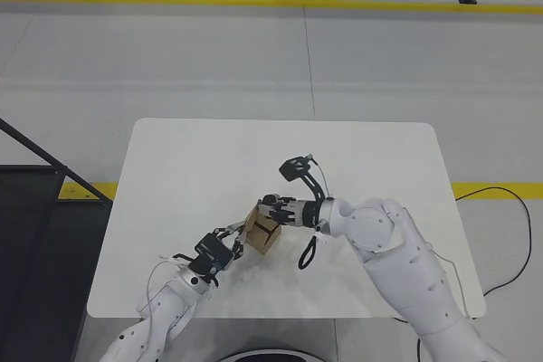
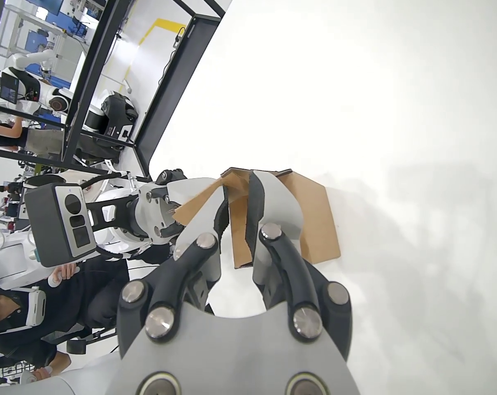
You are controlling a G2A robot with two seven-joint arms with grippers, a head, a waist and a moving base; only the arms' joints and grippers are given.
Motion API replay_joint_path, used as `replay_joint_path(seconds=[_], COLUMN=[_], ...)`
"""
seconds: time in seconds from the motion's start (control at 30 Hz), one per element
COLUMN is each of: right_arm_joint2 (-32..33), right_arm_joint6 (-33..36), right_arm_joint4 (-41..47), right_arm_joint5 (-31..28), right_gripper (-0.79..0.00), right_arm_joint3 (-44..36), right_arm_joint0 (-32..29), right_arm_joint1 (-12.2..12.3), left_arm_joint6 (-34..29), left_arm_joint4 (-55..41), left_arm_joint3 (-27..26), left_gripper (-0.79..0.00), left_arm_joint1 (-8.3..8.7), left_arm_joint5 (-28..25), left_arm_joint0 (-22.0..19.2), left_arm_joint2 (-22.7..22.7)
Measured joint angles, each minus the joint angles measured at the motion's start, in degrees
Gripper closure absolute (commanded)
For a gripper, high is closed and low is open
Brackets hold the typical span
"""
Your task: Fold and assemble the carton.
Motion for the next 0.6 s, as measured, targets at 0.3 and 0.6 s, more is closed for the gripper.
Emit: replay_joint_path(seconds=[0.3,0.6], right_arm_joint2=[-0.7,-0.1], right_arm_joint6=[0.5,-0.2], right_arm_joint4=[-0.3,2.5], right_arm_joint5=[-0.5,-2.1], right_gripper=[-0.191,-0.28], right_arm_joint3=[0.3,1.1], right_arm_joint0=[0.4,0.0], right_arm_joint1=[0.0,0.1], left_arm_joint6=[-0.2,-0.3], left_arm_joint4=[0.2,0.1], left_arm_joint3=[0.1,0.2], left_gripper=[0.0,0.0], left_arm_joint1=[-0.15,-0.32], left_arm_joint5=[-0.2,0.2], left_arm_joint0=[0.0,0.0], left_arm_joint2=[-0.1,-0.3])
